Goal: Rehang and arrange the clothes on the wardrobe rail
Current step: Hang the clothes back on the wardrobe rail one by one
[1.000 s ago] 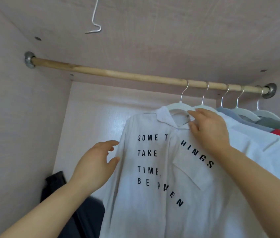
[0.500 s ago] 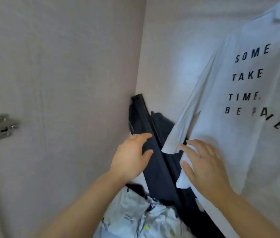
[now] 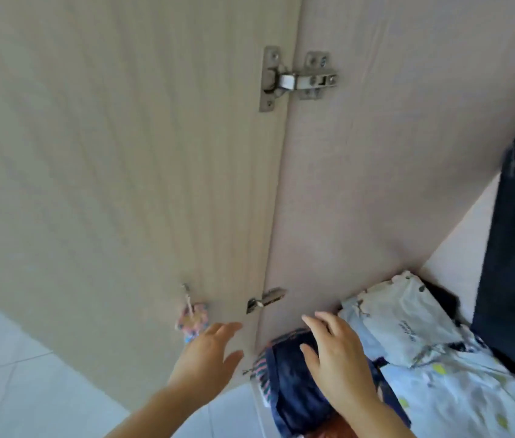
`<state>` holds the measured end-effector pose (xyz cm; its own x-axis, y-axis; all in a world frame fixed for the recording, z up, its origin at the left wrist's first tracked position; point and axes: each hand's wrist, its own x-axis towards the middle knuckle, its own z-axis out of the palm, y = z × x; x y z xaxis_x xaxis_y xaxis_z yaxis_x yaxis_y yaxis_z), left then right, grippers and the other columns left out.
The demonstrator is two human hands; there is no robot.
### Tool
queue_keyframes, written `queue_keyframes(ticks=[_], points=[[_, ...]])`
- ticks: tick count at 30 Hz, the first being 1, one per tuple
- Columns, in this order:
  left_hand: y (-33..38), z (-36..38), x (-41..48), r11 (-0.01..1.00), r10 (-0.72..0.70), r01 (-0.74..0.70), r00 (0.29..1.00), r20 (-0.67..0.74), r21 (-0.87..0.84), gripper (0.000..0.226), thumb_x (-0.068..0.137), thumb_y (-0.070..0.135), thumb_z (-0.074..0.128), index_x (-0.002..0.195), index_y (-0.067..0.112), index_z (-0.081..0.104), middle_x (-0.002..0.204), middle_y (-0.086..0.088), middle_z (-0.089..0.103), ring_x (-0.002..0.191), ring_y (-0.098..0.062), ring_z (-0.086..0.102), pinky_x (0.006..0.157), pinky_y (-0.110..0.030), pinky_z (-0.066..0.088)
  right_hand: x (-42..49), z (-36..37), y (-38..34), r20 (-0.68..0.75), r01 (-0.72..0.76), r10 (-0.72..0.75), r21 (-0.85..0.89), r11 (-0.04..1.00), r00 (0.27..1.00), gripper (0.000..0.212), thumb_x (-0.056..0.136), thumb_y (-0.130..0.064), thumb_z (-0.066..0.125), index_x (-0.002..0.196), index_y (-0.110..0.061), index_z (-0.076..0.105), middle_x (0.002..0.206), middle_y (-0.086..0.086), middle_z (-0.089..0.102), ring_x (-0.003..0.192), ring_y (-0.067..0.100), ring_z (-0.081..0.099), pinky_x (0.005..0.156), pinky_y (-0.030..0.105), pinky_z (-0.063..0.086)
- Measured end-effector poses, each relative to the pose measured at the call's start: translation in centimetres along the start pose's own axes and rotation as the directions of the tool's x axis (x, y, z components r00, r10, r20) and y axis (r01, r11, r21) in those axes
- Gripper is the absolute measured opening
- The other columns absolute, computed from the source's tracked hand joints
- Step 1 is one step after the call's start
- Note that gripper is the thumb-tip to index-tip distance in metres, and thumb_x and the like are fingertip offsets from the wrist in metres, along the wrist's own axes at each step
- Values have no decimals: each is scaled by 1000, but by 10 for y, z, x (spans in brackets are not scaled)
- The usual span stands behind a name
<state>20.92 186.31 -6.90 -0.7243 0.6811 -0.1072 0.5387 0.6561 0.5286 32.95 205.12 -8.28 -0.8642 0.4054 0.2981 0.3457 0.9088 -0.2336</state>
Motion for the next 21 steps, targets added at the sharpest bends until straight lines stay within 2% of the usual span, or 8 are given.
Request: queue_keyframes(ticks=[4, 8, 12, 13, 17, 21], points=[[-74, -23, -58, 977, -213, 212, 972, -95, -23, 47, 91, 37, 50, 136, 33, 36, 129, 11, 48, 116, -7, 50, 95, -21, 39, -1, 35, -71, 79, 181, -186, 75, 981, 979, 59, 42, -24, 92, 96, -18, 71, 95, 1, 66, 80, 22, 67, 65, 33, 56], [-138, -47, -126, 907, -419, 396, 885, -205, -143, 46, 91, 33, 53, 135, 27, 40, 127, 4, 51, 113, -10, 51, 97, -24, 40, -3, 66, -159, 106, 384, -406, 180, 906, 908, 63, 35, -26, 93, 93, -20, 70, 90, -1, 66, 76, 19, 67, 62, 28, 55], [-190, -70, -208, 810, -587, 545, 748, -309, -218, 46, 92, 34, 50, 136, 28, 37, 128, 8, 49, 114, -8, 51, 94, -22, 38, -18, 85, -263, 119, 578, -622, 270, 770, 774, 55, 45, -29, 90, 95, -21, 68, 91, -3, 65, 77, 16, 64, 67, 24, 53], [-198, -73, -220, 793, -609, 565, 727, -318, -228, 46, 92, 35, 50, 136, 28, 37, 128, 8, 50, 114, -8, 51, 95, -22, 38, -20, 87, -279, 120, 592, -639, 279, 756, 759, 53, 47, -27, 89, 94, -20, 68, 91, -2, 65, 76, 16, 64, 66, 26, 54], [-250, -90, -307, 670, -739, 668, 562, -371, -323, 45, 92, 34, 51, 135, 28, 39, 127, 8, 51, 114, -7, 50, 96, -22, 39, -42, 104, -372, 103, 693, -758, 341, 635, 644, 43, 50, -26, 82, 90, -22, 67, 89, -5, 63, 75, 15, 64, 62, 24, 53], [-295, -103, -379, 541, -828, 725, 374, -417, -426, 43, 90, 33, 53, 132, 27, 43, 122, 6, 54, 111, -11, 51, 93, -25, 41, -57, 117, -450, 94, 751, -835, 392, 532, 542, 50, 48, -23, 85, 94, -22, 67, 89, -6, 63, 76, 15, 64, 63, 23, 53]])
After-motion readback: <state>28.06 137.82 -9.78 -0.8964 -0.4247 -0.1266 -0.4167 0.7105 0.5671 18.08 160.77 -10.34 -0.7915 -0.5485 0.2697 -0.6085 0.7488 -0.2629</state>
